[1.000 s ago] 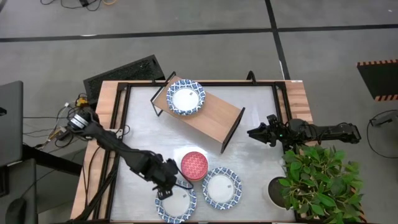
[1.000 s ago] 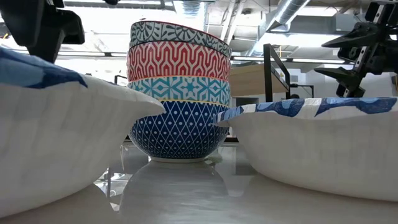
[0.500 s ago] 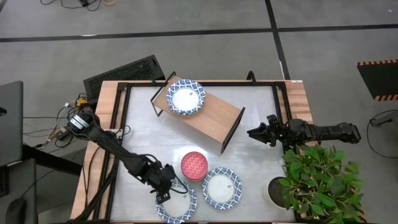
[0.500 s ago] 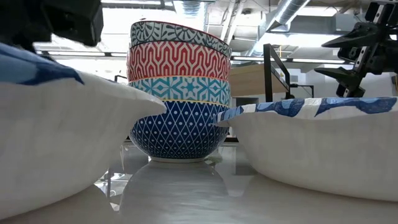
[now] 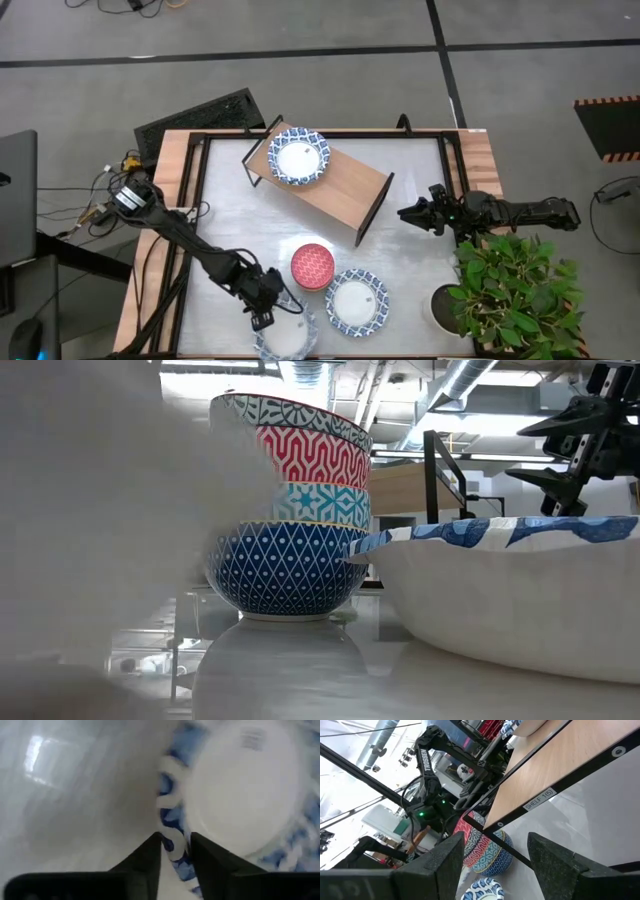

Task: Place and stack bowls onto a shelf
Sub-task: Stack the left white bowl on top of the white bowl on the shelf

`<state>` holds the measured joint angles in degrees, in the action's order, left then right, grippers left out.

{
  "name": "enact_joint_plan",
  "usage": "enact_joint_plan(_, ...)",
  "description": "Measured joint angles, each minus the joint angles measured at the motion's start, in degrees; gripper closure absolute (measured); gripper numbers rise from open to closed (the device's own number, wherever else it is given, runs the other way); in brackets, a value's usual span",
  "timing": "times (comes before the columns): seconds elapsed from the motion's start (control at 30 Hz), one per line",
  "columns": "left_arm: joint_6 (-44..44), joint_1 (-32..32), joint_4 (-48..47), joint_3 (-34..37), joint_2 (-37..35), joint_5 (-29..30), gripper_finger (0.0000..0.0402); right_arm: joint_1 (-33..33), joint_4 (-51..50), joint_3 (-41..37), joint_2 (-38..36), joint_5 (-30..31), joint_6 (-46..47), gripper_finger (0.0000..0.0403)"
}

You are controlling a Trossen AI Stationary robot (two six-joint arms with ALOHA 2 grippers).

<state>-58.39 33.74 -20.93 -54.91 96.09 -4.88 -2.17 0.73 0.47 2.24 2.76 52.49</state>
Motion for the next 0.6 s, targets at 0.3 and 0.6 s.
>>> enact_joint_plan(0.3,-1.3,-0.4,1.2,-0.1,0.6,-1.9,0.0395,-0.1,-0.1,0.0,0.1,0.0,-0.2,0.0159)
enact_joint_plan(0.6,-12.6,0.0,0.3,-0.7,-3.6,-7.2,0.0401,-0.1,-0.1,0.0,0.1,-0.1,-0.3,0.0159)
